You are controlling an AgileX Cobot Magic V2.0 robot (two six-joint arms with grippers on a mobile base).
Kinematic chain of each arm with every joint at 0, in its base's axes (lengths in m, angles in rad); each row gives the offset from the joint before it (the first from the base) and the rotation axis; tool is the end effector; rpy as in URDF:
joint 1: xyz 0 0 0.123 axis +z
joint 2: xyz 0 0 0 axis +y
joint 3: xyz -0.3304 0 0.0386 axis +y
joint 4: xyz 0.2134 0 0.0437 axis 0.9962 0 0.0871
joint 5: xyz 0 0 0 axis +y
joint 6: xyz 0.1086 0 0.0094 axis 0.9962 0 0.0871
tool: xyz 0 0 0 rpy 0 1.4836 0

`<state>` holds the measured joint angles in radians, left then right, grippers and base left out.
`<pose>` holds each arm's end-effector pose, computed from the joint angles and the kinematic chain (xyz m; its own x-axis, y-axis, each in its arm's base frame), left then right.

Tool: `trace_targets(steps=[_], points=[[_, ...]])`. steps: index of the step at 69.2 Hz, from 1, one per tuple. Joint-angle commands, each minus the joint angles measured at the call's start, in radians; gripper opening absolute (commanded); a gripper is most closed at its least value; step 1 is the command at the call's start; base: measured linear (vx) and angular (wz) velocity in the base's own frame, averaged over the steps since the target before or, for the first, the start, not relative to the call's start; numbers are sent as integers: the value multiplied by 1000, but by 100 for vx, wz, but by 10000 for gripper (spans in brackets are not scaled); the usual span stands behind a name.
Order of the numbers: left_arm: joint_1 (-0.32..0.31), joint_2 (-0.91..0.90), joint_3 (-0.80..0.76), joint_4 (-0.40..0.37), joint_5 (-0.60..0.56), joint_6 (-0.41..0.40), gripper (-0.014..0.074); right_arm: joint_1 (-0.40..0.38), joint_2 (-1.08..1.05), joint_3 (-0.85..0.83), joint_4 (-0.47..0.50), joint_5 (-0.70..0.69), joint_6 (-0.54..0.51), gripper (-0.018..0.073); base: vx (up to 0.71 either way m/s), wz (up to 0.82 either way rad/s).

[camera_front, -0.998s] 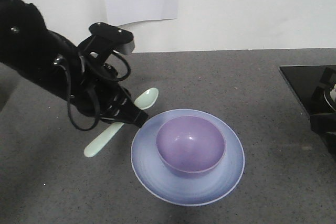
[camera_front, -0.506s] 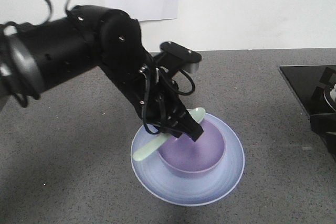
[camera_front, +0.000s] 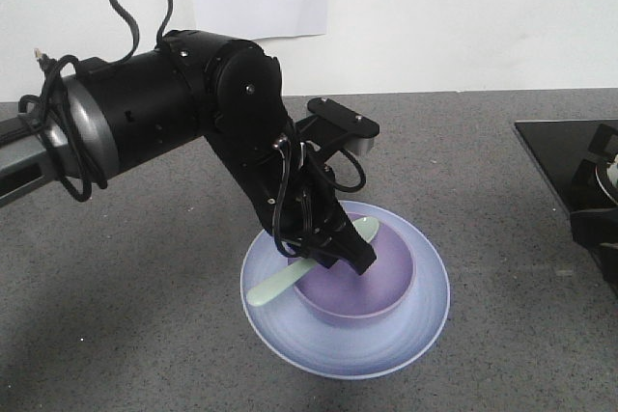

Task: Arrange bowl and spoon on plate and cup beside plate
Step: 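Move the left gripper with the green spoon over the bowl, then release the spoon into the bowl and lift the left gripper away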

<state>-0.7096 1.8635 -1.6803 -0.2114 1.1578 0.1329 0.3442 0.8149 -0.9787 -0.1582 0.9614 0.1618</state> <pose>0.2778 -0.2662 0.3309 -0.6858 0.6498 -0.3278 0.7190 0.6747 -0.1669 0.0868 0.0162 0.3977 -0.6252 -0.1497 -0.7659 -0.1983 0.9797 -0.0296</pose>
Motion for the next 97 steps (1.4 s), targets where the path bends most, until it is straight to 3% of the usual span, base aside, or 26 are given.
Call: trace_targets(steps=[1,13,26,49,66,80,97], points=[[-4,-48,-33,-21,-20,-6,127,-3,-5,-24,-11,-56,2,517,0,0],[-4,-47,-33,-21,-21,-6,282,-3,-5,-24,-11,-56,2,517,0,0],[-4,-47,-33,-20,-26,-6,388,-3,-5,-24,-11,-56,2,517,0,0],[-3,-65,-34,-17,-32,-6,406,-3,-5,-24,-10,-54,2,517,0,0],[15,-140,-34,87,-38,-45,406,-3,-5,-24,-11,-50,2,517,0,0],[138,-232,-34,186,-37,-119,406,-3,-5,-24,-11,-50,2,517,0,0],[391,-332,-34,289,-47,-220,406,-3,-5,-24,-11,-51,2,517,0,0]])
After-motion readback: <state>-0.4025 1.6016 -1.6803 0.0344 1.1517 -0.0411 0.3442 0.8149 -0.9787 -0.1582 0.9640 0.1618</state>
